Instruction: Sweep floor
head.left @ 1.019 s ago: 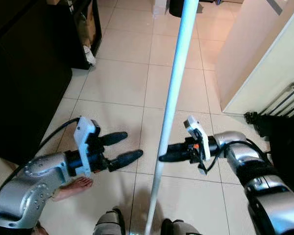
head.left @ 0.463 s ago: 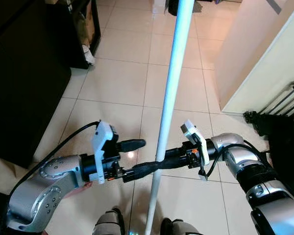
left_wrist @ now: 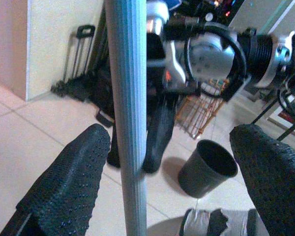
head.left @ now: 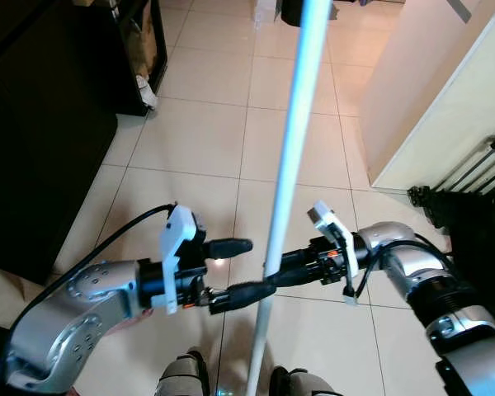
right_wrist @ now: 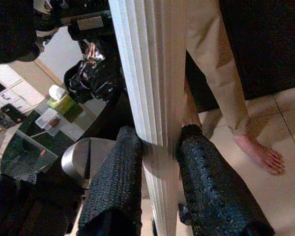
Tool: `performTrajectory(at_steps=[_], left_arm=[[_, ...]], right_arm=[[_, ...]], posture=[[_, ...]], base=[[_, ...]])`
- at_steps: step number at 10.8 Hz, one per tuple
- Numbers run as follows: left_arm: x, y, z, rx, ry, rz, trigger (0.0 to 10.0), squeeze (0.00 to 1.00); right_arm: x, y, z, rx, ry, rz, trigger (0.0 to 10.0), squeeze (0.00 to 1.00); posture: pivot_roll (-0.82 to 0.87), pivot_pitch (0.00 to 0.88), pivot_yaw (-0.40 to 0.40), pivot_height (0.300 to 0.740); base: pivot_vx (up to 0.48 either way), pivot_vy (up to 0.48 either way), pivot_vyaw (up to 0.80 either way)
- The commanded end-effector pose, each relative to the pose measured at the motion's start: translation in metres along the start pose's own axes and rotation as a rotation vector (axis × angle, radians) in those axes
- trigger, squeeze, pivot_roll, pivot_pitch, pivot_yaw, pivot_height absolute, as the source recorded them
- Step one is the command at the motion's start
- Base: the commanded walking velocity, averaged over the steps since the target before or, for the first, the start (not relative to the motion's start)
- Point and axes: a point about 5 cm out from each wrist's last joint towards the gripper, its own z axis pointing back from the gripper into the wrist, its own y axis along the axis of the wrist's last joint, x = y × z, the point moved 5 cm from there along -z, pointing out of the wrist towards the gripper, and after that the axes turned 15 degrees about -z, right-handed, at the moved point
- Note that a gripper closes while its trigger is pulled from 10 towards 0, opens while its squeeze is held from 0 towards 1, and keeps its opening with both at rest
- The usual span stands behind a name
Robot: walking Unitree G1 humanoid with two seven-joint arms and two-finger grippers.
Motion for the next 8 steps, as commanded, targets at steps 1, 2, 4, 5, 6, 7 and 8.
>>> performTrajectory(at_steps=[1,2,4,5,6,7,8], left_arm=[[0.005,0.002,0.002,0.003,-0.028,0.003,10.0,0.00],[0.001,-0.001,0.005,-0.008,-0.001,0.006,10.0,0.00],[-0.008,0.001,0.004,0.001,0.050,-0.001,10.0,0.00],[-0.015,0.001,0.004,0.002,0.087,-0.004,10.0,0.00],[-0.012,0.002,0.004,0.001,0.067,-0.008,10.0,0.00],[-0.010,0.003,0.004,-0.001,0.049,-0.017,10.0,0.00],[-0.006,0.006,0.003,0.005,0.020,-0.019,10.0,0.00]], right_arm=[[-0.005,0.002,0.003,0.008,0.029,0.002,10.0,0.00],[-0.007,0.001,0.004,0.004,0.037,-0.002,10.0,0.00],[-0.010,-0.002,0.004,0.000,0.048,-0.003,10.0,0.00],[-0.010,-0.001,0.004,0.003,0.049,-0.006,10.0,0.00],[-0.012,-0.001,0.004,0.002,0.059,-0.006,10.0,0.00],[-0.013,0.000,0.002,0.001,0.067,-0.004,10.0,0.00],[-0.014,0.000,0.002,0.000,0.075,-0.004,10.0,0.00]], posture=[[0.12,0.185,-0.061,0.740],[0.12,0.188,-0.061,0.740],[0.11,0.189,-0.062,0.740],[0.11,0.187,-0.063,0.740],[0.11,0.187,-0.064,0.740],[0.11,0.188,-0.063,0.740],[0.11,0.188,-0.064,0.740]], base=[[0.000,0.000,0.00],[0.000,0.000,0.00],[0.000,0.000,0.00],[0.000,0.000,0.00],[0.000,0.000,0.00],[0.000,0.000,0.00],[0.000,0.000,0.00]])
